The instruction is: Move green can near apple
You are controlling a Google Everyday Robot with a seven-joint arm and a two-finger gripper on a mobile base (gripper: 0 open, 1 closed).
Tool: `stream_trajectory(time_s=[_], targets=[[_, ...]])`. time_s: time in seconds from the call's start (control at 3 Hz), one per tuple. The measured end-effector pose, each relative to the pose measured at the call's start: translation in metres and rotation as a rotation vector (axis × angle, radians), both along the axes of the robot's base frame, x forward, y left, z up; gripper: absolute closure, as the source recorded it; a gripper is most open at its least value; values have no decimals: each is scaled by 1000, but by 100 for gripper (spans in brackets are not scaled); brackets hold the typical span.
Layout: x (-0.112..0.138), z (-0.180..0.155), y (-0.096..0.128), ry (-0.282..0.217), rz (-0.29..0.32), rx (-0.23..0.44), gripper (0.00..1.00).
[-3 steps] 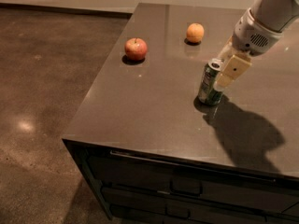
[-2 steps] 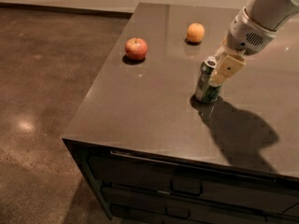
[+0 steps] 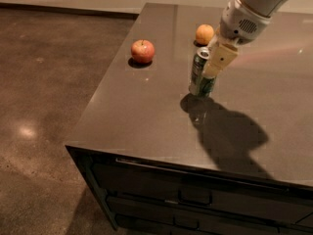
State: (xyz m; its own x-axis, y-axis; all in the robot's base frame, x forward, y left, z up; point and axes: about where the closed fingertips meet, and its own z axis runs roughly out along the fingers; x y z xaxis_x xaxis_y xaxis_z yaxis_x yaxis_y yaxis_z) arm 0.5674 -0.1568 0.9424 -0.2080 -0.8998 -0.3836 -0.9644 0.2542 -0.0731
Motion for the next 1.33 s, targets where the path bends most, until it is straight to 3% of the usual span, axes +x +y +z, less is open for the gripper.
stream_trajectory(time_s=[0.33,0.67,1.33], targets=[[31,19,24,-61,-6,-1,100],[64,22,41,-88,-30,-25,100],[110,2,73,-71,-64,-45,100]])
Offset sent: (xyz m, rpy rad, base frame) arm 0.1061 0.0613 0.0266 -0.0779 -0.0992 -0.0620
